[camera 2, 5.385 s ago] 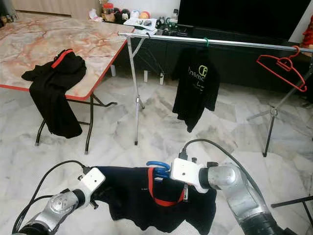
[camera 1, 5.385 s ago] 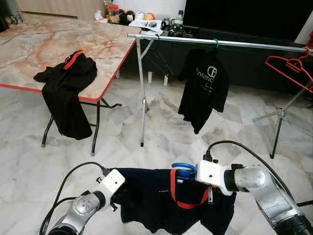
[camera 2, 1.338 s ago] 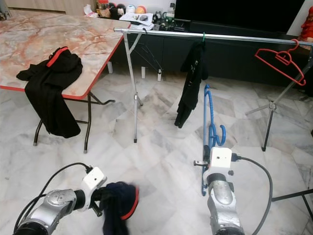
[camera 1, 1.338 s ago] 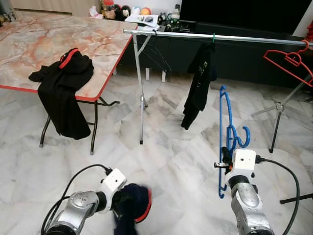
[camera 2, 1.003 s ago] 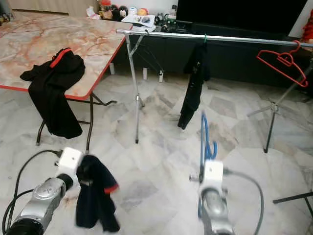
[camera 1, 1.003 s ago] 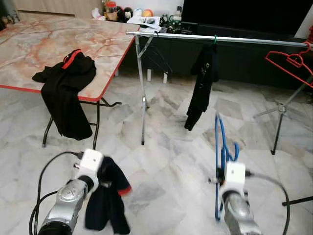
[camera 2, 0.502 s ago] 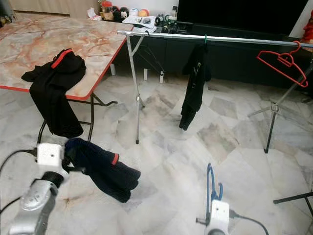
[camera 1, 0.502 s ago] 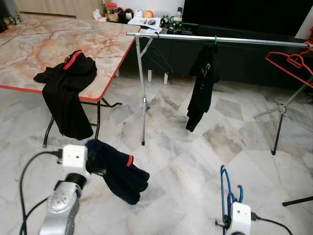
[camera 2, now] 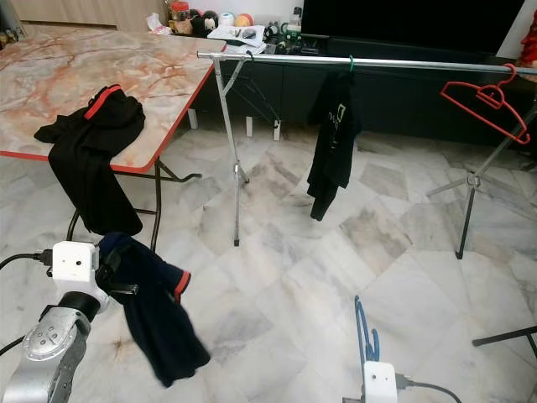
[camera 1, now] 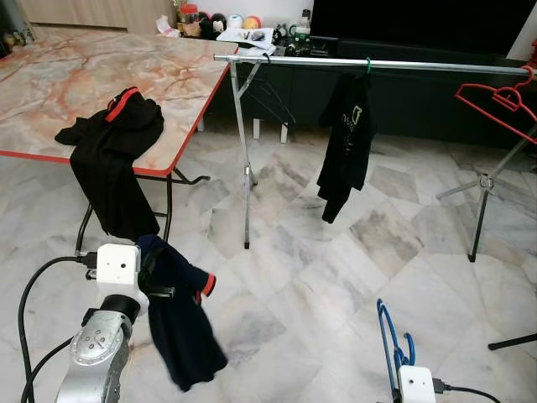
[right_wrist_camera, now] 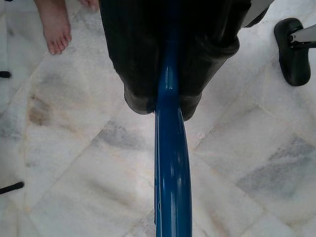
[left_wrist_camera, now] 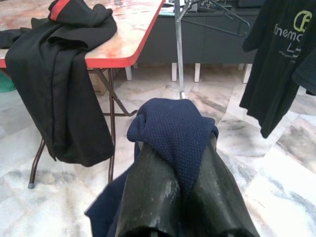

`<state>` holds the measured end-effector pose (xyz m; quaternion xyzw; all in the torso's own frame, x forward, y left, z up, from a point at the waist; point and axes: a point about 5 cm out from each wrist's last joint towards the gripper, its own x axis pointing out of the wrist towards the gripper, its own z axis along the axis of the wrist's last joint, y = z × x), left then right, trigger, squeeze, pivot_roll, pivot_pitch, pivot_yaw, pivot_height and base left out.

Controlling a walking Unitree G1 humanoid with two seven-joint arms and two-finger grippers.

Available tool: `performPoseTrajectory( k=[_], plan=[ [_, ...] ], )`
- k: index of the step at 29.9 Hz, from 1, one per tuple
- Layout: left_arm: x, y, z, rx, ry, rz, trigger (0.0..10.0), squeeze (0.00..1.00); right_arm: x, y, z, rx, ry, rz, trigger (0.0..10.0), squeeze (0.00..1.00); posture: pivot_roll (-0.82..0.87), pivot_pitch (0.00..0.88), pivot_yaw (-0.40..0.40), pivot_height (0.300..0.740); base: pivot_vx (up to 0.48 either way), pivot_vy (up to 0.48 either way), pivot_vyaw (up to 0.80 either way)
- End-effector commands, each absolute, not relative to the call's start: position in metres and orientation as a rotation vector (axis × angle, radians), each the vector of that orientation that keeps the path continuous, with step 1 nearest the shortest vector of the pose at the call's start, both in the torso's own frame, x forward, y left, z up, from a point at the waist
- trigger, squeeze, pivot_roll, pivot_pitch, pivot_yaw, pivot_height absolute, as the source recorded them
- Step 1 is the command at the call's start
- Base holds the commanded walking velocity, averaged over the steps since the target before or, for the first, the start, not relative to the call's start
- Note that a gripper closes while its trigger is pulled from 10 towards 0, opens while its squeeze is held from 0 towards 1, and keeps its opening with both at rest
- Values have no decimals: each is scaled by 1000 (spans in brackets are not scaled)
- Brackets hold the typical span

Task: Hang hanger

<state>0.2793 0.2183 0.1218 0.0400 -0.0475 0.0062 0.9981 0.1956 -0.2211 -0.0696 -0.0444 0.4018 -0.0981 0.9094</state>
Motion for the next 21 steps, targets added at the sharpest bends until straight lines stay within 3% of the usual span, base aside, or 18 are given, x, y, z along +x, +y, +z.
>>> performPoseTrajectory(
  k=[1, 15, 21],
  plan=[
    [276, 221, 125, 73, -107, 34, 10000, 0, 185, -216, -76, -83, 863, -186, 10000, 0, 20, 96, 21, 740, 0, 0, 0],
    [275, 221, 120, 50, -68, 42, 10000, 0, 170, -208, -85, -77, 912, -166, 10000, 0, 21, 67, 26, 740, 0, 0, 0],
    [277, 221, 119, 58, -56, 40, 10000, 0, 170, -207, -86, -74, 914, -164, 10000, 0, 20, 54, 31, 740, 0, 459, 0]
  ],
)
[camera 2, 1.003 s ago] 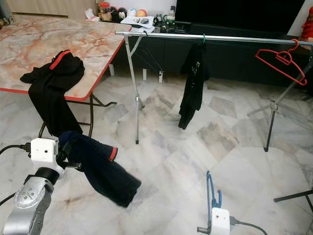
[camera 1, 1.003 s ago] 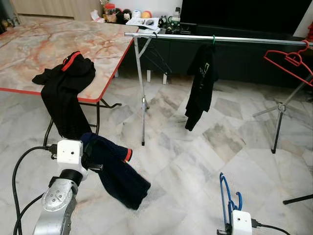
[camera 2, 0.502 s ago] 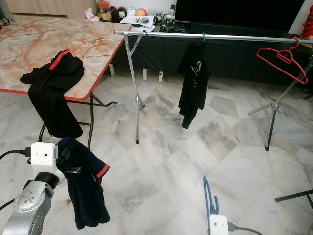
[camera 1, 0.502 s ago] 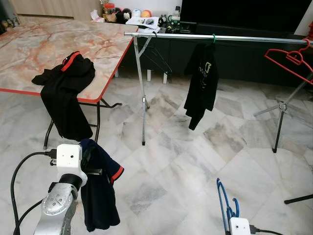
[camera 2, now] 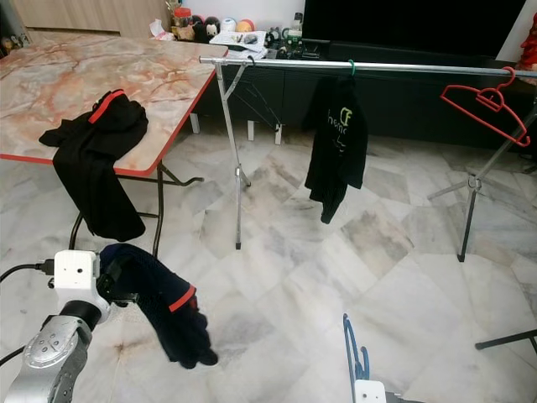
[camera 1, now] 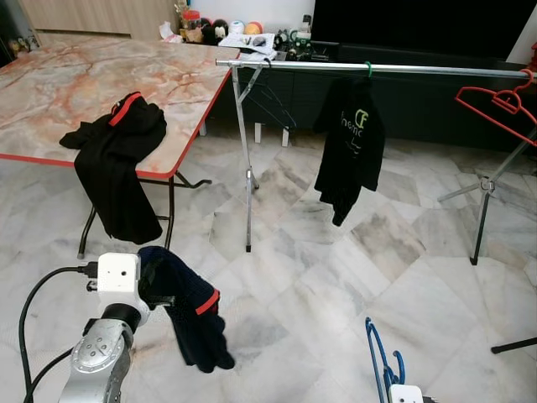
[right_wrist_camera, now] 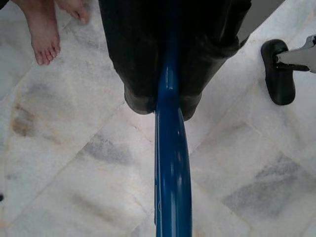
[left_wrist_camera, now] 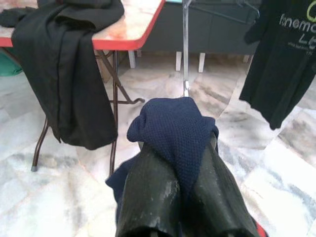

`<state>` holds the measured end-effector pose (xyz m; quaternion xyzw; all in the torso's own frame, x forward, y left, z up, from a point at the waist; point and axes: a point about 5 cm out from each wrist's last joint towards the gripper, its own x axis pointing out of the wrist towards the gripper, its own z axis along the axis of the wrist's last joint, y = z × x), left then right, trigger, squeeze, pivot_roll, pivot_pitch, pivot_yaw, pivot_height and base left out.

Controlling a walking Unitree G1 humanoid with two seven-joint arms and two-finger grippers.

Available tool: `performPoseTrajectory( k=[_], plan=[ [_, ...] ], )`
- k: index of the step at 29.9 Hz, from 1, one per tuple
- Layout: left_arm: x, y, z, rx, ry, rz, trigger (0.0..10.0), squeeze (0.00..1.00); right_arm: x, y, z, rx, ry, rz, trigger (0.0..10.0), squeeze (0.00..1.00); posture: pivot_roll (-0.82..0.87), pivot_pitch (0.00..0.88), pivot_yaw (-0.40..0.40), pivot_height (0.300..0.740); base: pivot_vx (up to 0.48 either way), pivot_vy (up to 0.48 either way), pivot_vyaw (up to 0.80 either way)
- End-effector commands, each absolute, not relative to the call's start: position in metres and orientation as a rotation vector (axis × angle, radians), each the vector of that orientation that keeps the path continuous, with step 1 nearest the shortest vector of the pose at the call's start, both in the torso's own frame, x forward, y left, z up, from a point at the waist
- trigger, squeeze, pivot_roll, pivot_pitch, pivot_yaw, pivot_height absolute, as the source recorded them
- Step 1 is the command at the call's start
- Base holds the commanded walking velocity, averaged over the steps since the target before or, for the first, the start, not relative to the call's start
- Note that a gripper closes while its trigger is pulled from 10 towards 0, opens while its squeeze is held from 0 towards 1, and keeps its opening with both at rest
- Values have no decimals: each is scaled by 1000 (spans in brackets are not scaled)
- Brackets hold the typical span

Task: Hang hanger

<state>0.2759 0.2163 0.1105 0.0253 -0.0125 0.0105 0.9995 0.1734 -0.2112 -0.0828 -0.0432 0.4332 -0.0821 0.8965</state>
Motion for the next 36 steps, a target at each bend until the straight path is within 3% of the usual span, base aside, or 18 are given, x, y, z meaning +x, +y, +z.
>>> performPoseTrajectory(
  k=[1, 36],
  plan=[
    [277, 221, 120, 60, -56, 38, 10000, 0, 170, -205, -86, -75, 915, -159, 10000, 0, 23, 52, 31, 740, 0, 480, 0],
    [277, 230, 124, 73, -47, 56, 10000, 0, 168, -198, -88, -79, 935, -132, 10000, 0, 42, 91, 21, 740, 0, 477, 0]
  ],
)
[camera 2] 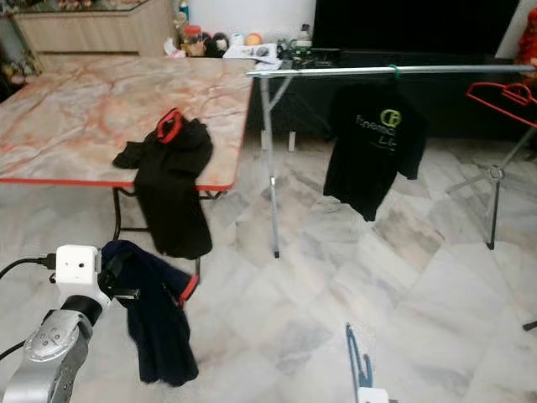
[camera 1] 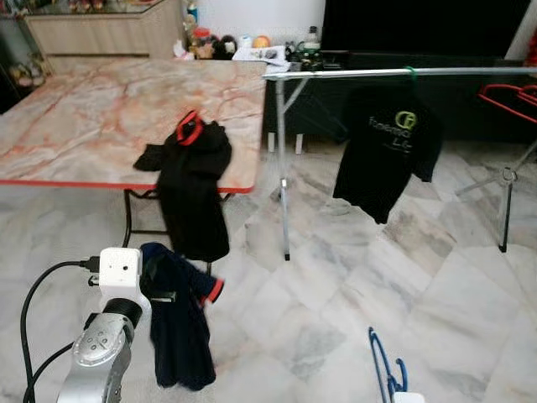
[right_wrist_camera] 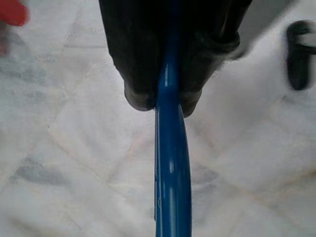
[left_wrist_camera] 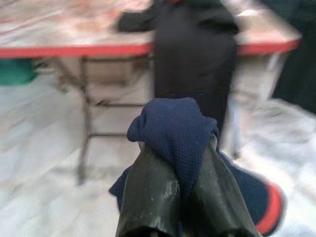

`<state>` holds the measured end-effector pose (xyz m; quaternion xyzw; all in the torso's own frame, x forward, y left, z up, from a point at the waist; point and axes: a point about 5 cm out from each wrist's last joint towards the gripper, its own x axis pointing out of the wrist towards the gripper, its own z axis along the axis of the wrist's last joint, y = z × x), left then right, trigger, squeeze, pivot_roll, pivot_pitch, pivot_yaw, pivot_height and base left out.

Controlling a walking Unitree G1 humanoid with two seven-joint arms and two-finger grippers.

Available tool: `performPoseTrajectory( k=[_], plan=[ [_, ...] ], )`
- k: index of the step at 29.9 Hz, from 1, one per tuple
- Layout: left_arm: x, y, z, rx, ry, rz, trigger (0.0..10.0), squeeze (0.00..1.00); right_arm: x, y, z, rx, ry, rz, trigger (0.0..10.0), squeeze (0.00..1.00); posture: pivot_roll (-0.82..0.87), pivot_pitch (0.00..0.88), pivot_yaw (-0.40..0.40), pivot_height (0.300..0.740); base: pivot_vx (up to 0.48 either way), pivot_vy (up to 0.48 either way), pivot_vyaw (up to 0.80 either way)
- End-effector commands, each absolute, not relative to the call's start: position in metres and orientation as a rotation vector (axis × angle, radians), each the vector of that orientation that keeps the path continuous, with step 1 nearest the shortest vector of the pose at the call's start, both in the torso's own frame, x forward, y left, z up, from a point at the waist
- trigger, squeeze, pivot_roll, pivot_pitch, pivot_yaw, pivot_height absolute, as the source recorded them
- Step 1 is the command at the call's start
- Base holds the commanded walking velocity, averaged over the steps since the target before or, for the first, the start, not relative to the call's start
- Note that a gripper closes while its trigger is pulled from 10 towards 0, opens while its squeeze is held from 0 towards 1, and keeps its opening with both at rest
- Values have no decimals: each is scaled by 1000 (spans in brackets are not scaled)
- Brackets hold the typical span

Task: Hang hanger

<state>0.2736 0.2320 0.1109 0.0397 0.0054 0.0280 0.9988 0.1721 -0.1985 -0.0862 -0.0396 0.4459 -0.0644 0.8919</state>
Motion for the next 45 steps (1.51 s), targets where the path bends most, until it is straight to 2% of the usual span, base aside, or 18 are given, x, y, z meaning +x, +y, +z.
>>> performPoseTrajectory(
  k=[1, 28, 45],
  plan=[
    [277, 230, 124, 73, -47, 56, 10000, 0, 168, -198, -88, -79, 935, -132, 10000, 0, 42, 91, 21, 740, 0, 364, 0],
    [275, 227, 130, 41, -79, 23, 10000, 0, 165, -200, -89, -82, 954, -134, 10000, 0, 45, 87, 19, 740, 0, 0, 0],
    [276, 224, 130, 23, -85, 7, 10000, 0, 163, -199, -90, -82, 958, -125, 10000, 0, 42, 69, 22, 740, 273, 0, 0]
  ],
)
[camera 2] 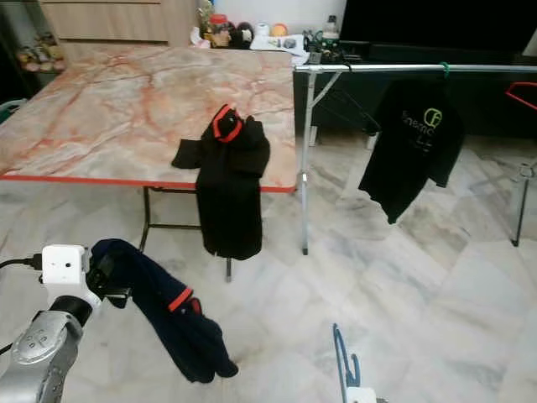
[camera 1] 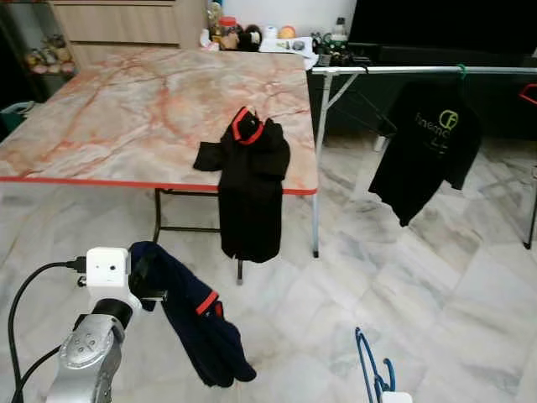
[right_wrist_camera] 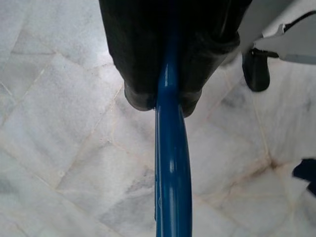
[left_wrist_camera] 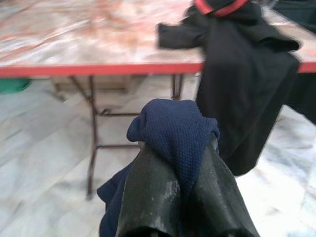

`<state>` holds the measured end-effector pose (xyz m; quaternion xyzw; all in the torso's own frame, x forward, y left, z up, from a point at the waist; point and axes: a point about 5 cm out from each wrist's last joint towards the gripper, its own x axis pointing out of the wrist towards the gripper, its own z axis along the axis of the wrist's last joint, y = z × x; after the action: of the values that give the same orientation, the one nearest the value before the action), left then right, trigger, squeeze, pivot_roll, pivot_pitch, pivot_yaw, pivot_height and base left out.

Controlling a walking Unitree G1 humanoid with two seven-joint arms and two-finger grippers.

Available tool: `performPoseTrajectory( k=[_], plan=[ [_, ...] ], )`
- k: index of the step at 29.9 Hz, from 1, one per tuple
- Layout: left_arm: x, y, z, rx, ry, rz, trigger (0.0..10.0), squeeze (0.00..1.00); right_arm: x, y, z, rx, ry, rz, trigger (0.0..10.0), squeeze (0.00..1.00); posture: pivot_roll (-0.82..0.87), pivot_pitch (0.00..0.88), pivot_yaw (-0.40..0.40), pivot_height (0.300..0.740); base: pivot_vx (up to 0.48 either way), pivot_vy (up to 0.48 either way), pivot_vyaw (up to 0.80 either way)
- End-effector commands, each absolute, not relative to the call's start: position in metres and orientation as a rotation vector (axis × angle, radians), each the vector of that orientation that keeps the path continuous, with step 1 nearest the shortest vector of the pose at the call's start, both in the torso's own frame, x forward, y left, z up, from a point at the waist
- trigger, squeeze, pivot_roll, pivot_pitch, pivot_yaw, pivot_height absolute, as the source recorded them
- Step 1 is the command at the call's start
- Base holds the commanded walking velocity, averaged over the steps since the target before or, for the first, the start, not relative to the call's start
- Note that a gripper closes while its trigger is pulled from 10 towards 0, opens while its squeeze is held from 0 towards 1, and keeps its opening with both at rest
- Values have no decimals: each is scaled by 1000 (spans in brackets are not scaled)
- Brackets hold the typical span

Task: Hang hanger

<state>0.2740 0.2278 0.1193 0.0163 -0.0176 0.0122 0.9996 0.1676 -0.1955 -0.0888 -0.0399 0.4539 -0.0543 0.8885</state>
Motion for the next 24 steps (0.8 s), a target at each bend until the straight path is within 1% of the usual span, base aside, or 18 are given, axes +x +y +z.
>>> performPoseTrajectory(
  k=[1, 9, 15, 21, 24],
  plan=[
    [276, 224, 130, 23, -85, 7, 10000, 0, 163, -199, -90, -82, 958, -125, 10000, 0, 42, 69, 22, 740, 307, 0, 0],
    [276, 225, 132, 23, -93, 5, 10000, 0, 165, -197, -90, -89, 957, -111, 10000, 0, 43, 46, 26, 740, 322, 0, 0],
    [279, 228, 138, 32, -111, 9, 10000, 0, 166, -196, -89, -93, 952, -102, 10000, 0, 47, 55, 25, 740, 337, 0, 0],
    [293, 233, 167, 58, -194, 9, 10000, 0, 168, -193, -89, -99, 949, -92, 10000, 0, 57, 66, 22, 740, 336, 0, 0],
    [308, 232, 194, 90, -259, -19, 10000, 0, 167, -192, -90, -93, 952, -99, 10000, 0, 61, 67, 25, 740, 336, 0, 0]
  ],
)
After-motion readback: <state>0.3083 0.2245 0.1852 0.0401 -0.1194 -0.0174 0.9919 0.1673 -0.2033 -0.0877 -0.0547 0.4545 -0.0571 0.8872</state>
